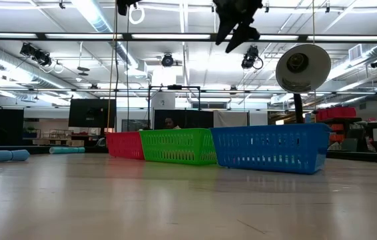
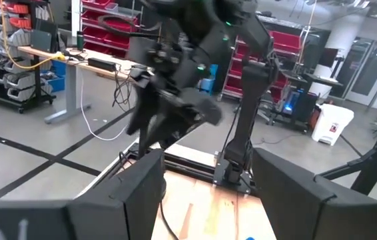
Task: Pick & Place Markers
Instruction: Put the top blue highlighter pen into the green bin
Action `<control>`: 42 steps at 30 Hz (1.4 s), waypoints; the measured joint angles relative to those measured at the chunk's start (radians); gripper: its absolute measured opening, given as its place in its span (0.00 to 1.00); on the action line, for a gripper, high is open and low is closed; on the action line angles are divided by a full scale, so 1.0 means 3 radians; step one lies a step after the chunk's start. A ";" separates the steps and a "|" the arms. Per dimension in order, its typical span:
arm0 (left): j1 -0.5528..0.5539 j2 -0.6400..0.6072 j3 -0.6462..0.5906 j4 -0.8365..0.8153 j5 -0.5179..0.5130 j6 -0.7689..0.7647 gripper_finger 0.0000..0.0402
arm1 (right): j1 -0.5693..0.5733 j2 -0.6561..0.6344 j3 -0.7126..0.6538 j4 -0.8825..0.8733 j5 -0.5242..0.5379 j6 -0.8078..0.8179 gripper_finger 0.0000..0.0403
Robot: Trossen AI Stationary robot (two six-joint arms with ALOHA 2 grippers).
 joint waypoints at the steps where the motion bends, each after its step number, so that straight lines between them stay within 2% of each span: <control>1: 0.0000 0.0000 0.0000 0.0000 0.0000 -0.0026 0.58 | -0.0041 0.0084 0.0124 -0.0087 0.0013 -0.0002 0.58; 9: 0.0000 0.0001 0.0000 -0.0013 -0.0031 -0.0063 0.58 | -0.0461 0.0496 0.0833 -0.0473 0.0017 -0.0080 0.58; 19: 0.0000 0.0003 0.0000 -0.0022 -0.0047 -0.0060 0.58 | -0.0882 0.0639 0.0983 -0.0526 0.0012 -0.0224 0.58; 27: 0.0000 0.0031 0.0004 -0.0012 -0.0049 -0.0055 0.58 | -0.1034 0.0708 0.0639 -0.0437 0.0008 -0.0229 0.58; 31: 0.0000 0.0031 0.0004 -0.0013 -0.0049 -0.0033 0.58 | -0.1059 0.0829 0.0446 -0.0338 0.0117 -0.0325 0.58; 42: -0.0005 0.0154 0.0005 -0.0015 -0.0031 -0.0080 0.58 | -0.1142 0.1142 0.0007 -0.0175 0.0038 -0.0425 0.58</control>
